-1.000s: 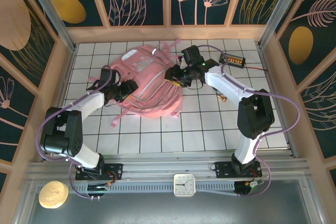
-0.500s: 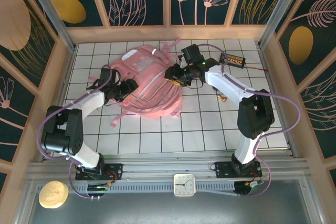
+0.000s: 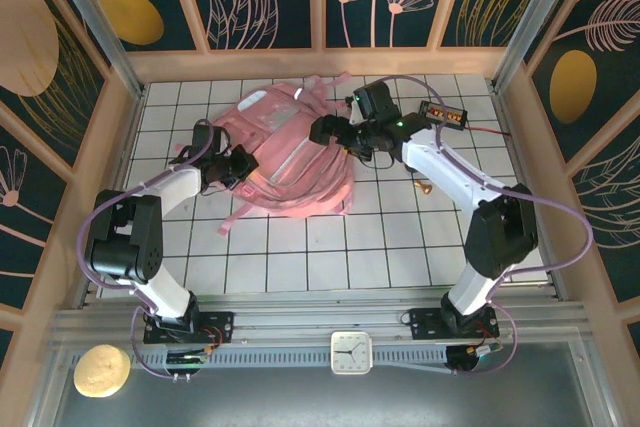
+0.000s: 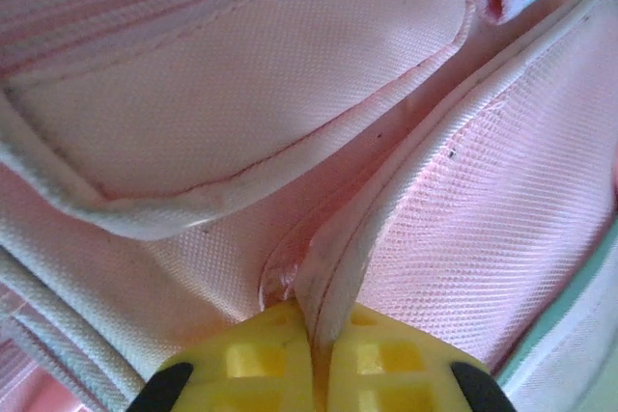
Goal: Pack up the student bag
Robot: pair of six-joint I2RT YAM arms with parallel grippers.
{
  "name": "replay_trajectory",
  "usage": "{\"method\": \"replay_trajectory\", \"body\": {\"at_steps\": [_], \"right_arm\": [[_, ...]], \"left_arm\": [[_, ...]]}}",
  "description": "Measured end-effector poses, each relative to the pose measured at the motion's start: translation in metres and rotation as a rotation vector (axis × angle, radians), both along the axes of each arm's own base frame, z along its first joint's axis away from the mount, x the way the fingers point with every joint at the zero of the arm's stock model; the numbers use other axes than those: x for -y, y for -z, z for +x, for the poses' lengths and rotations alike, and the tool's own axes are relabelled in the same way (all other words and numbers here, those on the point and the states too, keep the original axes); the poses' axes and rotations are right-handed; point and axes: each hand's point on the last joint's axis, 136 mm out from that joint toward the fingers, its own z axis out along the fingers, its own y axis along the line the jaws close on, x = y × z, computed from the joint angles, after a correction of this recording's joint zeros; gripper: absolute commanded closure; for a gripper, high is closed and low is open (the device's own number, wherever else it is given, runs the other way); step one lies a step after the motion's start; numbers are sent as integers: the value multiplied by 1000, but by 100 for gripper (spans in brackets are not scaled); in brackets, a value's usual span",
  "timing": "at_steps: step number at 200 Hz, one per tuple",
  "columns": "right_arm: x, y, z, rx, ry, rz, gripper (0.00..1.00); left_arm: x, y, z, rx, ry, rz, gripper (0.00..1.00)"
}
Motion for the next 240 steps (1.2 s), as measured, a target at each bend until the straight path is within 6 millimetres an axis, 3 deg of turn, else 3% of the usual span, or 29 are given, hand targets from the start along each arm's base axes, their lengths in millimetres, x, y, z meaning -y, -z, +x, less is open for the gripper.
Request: {"method": "replay_trajectory", "body": {"at_steps": [24,44,105,153,215,240], "right_arm": [[-7,-12,5,54,-19,-13,15],[-26,-15,2,95,-61,-48,26],[-77,5,-36,168,-221,-175,43],[-91,16,-51,213,-282,-243,45],[-92,71,-49,161,-295,-387,49],[-90,79,-44,152,-281,-427,51]], "left_arm": [[4,-4,1,-4,-28,-60,100],[7,-11,0,-10,-69,-125,100],[19,-34,4,-45,-175,-356,100],[23,-47,9,-56,-218,-460,100],[24,-55,11,-55,-230,-499,100],[24,-55,9,-53,-230,-500,100]]}}
